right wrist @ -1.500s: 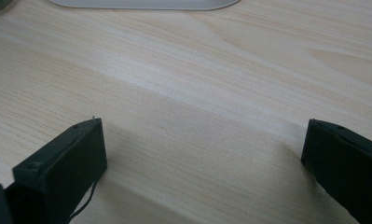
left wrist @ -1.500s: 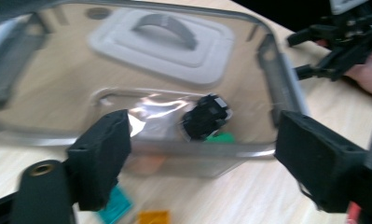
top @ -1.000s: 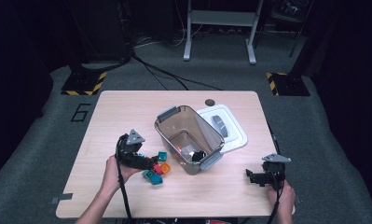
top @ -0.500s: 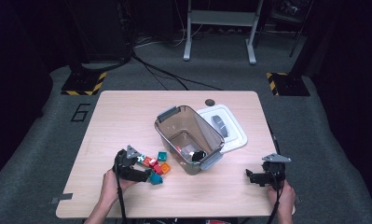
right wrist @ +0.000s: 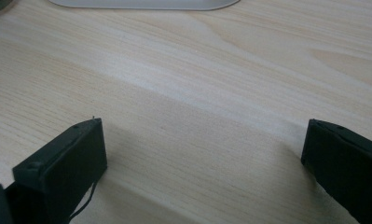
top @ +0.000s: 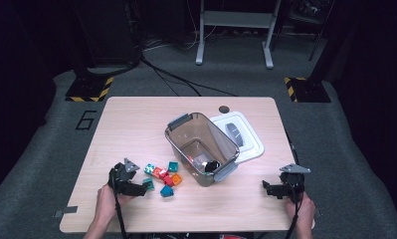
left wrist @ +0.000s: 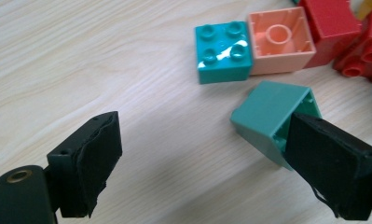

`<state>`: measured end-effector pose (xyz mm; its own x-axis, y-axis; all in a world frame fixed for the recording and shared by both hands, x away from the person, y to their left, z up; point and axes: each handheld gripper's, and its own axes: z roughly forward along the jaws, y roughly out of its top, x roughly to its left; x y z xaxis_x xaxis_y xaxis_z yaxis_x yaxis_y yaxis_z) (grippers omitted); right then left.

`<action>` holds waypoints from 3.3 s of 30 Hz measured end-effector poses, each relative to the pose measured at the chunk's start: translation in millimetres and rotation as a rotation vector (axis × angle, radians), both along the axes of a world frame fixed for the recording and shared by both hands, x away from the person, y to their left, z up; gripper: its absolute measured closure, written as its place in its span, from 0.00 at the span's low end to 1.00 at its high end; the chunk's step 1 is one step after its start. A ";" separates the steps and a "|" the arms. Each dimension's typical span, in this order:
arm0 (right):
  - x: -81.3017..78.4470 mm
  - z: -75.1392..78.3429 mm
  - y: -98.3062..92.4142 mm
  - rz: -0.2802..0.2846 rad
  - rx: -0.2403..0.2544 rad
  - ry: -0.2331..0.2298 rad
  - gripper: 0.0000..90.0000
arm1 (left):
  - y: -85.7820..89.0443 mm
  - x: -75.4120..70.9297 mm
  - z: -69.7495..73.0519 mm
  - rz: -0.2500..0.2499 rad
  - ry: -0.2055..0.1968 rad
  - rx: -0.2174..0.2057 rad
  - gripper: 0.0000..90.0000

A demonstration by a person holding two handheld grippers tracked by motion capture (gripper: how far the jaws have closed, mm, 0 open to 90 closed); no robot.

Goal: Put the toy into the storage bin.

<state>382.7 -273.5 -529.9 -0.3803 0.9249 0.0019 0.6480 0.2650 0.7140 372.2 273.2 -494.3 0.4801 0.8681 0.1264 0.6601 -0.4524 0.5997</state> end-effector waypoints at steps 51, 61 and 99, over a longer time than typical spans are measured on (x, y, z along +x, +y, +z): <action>-0.1 0.0 0.0 0.000 0.000 0.000 0.00 | -0.1 2.6 -5.8 -0.059 -0.014 -0.121 0.66; 0.0 0.0 0.0 0.000 0.000 0.000 0.00 | 4.3 2.4 19.0 -0.068 -0.026 -0.182 0.66; 1.7 -0.2 0.6 -0.006 0.002 -0.004 0.00 | -20.9 23.8 100.7 -0.150 -0.128 -0.206 0.66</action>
<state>384.4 -272.9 -530.1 -0.3747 0.9271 0.0021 0.6470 0.2599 0.7168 396.0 252.3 -393.7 0.5966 0.8022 0.0225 0.5081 -0.3992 0.7632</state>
